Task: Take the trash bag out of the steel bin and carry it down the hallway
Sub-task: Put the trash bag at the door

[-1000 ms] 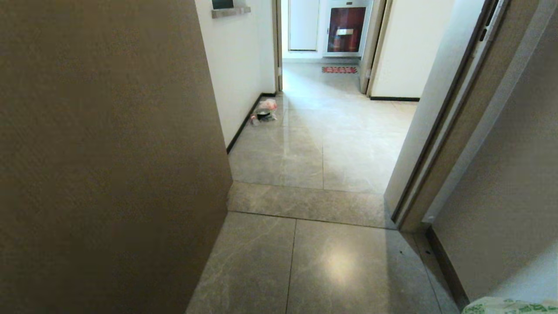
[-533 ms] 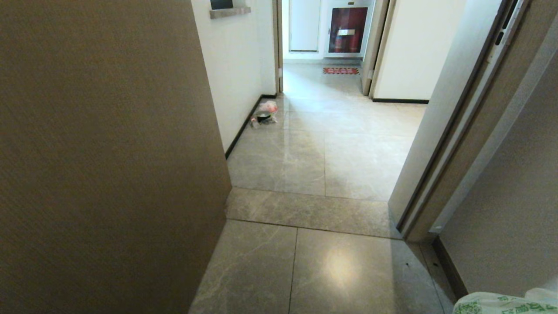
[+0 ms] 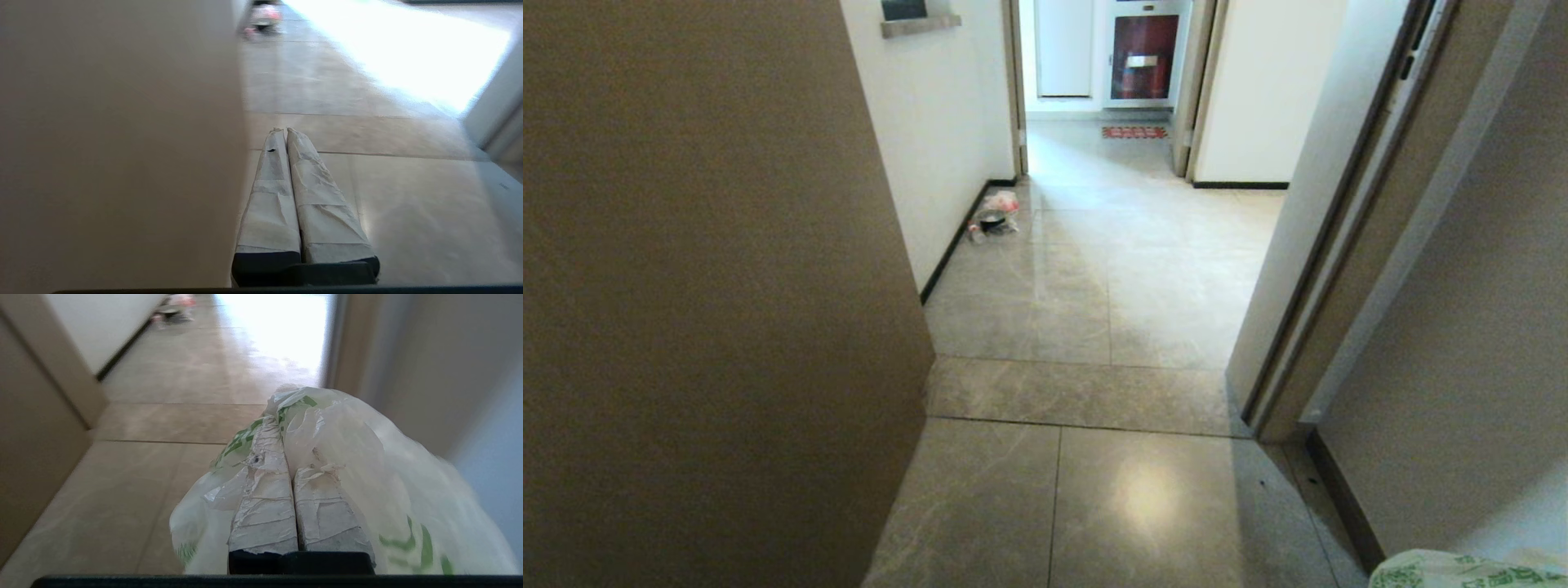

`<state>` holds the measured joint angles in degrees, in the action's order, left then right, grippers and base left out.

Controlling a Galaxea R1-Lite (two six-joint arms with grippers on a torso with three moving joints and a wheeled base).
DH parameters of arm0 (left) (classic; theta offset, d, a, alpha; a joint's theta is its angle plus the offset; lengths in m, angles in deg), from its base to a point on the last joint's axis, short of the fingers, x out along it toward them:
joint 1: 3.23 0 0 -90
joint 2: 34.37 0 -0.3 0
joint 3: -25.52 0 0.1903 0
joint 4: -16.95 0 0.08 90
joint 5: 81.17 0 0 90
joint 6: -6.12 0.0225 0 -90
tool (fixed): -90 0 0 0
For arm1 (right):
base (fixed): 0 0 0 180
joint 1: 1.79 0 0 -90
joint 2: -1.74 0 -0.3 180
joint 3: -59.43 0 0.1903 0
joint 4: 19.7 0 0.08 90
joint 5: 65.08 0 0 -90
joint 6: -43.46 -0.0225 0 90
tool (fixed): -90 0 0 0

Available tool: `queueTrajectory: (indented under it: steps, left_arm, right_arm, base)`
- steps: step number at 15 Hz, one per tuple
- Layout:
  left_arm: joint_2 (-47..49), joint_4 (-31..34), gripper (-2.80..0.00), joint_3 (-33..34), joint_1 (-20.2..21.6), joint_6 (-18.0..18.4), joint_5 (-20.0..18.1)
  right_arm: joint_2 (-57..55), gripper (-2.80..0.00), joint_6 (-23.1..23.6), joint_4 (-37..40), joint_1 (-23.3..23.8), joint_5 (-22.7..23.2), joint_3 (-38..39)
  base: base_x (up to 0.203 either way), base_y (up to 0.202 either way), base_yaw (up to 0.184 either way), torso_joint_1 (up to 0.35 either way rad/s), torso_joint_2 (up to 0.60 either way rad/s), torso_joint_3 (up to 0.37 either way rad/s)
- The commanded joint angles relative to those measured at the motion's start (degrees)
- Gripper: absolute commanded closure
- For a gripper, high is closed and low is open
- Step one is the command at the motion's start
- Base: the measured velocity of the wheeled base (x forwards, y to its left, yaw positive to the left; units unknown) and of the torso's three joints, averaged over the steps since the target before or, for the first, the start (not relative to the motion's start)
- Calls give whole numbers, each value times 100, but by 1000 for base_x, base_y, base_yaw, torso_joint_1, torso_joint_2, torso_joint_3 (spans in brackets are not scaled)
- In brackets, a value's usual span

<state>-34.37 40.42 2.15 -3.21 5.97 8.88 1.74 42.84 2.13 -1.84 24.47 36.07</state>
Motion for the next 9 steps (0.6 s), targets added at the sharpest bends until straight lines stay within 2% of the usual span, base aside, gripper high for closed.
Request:
queueTrajectory:
  steps: [1,4,9]
  left_arm:
    - [0,-1,0,0,-2,-2,4]
    - [0,-1,0,0,-2,-2,4]
    - [0,-1,0,0,-2,7,4]
  right_arm:
    - [-9,0,1,-5,5,1,53]
    - [-9,0,1,-5,5,1,53]
    - [-9,0,1,-5,5,1,53]
  base:
    - [0,4,-141,-1,6,5]
    - [0,6,-93,2,2,2]
    - [0,0,0,0,0,0]
